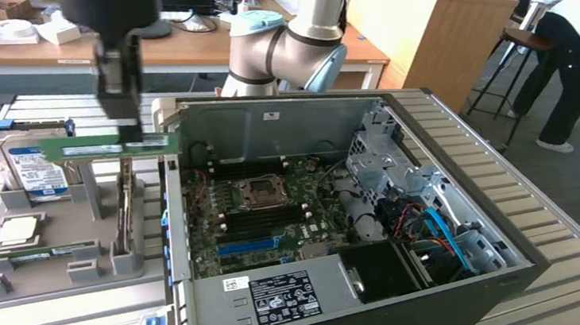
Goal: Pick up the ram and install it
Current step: 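Pick up the ram and move it above insertion slot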
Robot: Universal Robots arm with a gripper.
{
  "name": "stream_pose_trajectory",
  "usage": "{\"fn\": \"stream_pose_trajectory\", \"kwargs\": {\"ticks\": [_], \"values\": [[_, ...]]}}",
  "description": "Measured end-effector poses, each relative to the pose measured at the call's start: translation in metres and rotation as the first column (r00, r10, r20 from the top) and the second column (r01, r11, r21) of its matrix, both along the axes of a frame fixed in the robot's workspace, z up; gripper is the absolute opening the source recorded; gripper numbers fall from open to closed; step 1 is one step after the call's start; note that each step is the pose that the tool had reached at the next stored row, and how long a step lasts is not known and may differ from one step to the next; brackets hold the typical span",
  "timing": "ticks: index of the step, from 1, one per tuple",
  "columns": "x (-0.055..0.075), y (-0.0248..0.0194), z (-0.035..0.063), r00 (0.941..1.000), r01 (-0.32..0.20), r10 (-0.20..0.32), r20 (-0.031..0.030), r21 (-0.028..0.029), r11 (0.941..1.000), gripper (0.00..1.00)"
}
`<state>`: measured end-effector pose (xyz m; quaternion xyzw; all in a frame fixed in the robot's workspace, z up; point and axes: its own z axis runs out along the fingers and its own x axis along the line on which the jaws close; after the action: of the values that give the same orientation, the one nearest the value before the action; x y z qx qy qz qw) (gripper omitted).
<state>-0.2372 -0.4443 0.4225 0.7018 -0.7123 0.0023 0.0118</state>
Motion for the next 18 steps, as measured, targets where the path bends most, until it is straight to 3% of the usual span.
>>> {"fn": "stream_pose_trajectory", "kwargs": {"ticks": [18], "values": [[0.068, 0.0, 0.0, 1.0, 0.0, 0.0, -0.0001, 0.0, 1.0, 0.11]]}}
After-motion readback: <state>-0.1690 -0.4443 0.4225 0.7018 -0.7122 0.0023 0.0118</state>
